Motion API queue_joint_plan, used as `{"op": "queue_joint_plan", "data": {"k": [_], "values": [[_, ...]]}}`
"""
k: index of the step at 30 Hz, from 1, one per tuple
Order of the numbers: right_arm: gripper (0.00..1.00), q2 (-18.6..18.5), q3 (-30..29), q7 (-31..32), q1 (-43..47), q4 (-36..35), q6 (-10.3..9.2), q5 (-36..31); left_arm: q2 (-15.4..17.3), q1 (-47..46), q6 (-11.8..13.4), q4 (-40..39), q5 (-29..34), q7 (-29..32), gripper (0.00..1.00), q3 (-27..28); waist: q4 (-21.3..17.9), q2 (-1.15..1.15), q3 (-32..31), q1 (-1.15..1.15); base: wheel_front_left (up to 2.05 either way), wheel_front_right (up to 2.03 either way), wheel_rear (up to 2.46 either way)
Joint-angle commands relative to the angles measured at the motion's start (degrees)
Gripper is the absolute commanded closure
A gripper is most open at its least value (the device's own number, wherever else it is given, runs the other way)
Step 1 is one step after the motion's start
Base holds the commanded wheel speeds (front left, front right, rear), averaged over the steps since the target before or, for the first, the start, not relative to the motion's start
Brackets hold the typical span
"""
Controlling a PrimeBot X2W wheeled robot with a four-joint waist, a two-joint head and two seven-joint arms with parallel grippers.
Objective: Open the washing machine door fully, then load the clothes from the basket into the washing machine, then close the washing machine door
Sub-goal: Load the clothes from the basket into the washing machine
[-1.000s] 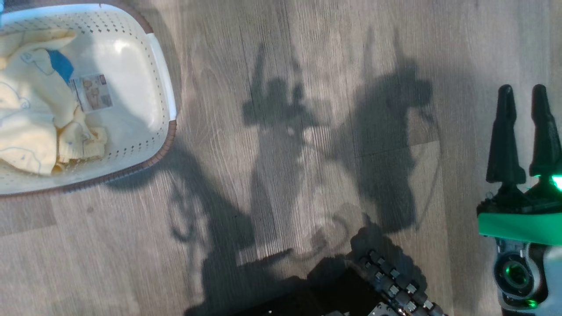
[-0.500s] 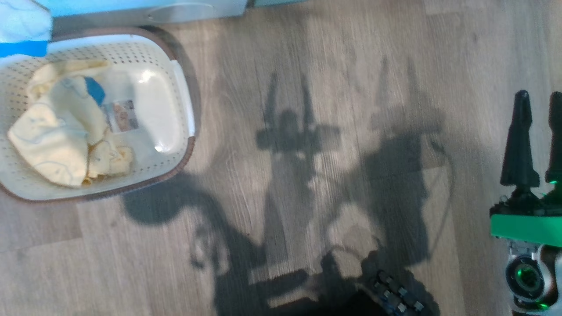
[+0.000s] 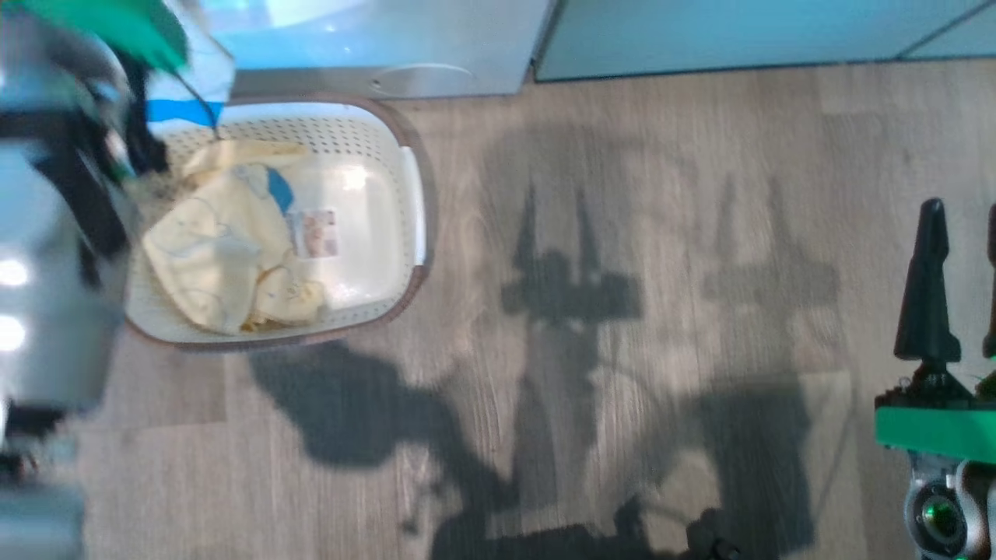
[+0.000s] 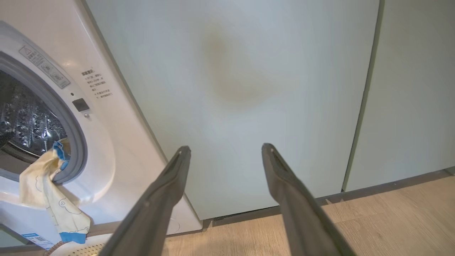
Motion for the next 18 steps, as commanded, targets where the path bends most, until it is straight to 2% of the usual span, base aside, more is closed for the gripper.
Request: {"op": "queue_joint_plan", "data": {"k": [1,9,13,18], "values": [[0.0,-0.8,0.7,-0.4,1.2,-1.7,-0.16,-0.8,2.2,3.4,1.6,-5.5,0.1,-0.4,0.0,1.4,2.0,-0.01,-2.0,0.01,0.0,0.0,0.0],[0.0,-0.8,1.7,-0.4,2.8,-0.9,-0.16,-4.3,0.4,26.8,9.9,-31.9,1.8,3.1,0.0,0.3,5.5,-0.01,-5.6,0.01,0.0,0.0,0.0],[0.0,-0.8,2.7,-0.4,3.4,0.1,-0.16,-5.9,-0.2,35.5,12.3,-39.9,2.6,4.8,0.0,-1.0,6.5,-0.01,-7.6,0.01,0.0,0.0,0.0],[0.0,-0.8,3.2,-0.4,5.0,1.2,-0.16,-7.5,-1.2,44.0,14.8,-44.5,3.2,5.4,0.0,-2.4,7.8,-0.01,-10.5,0.01,0.0,0.0,0.0]]}}
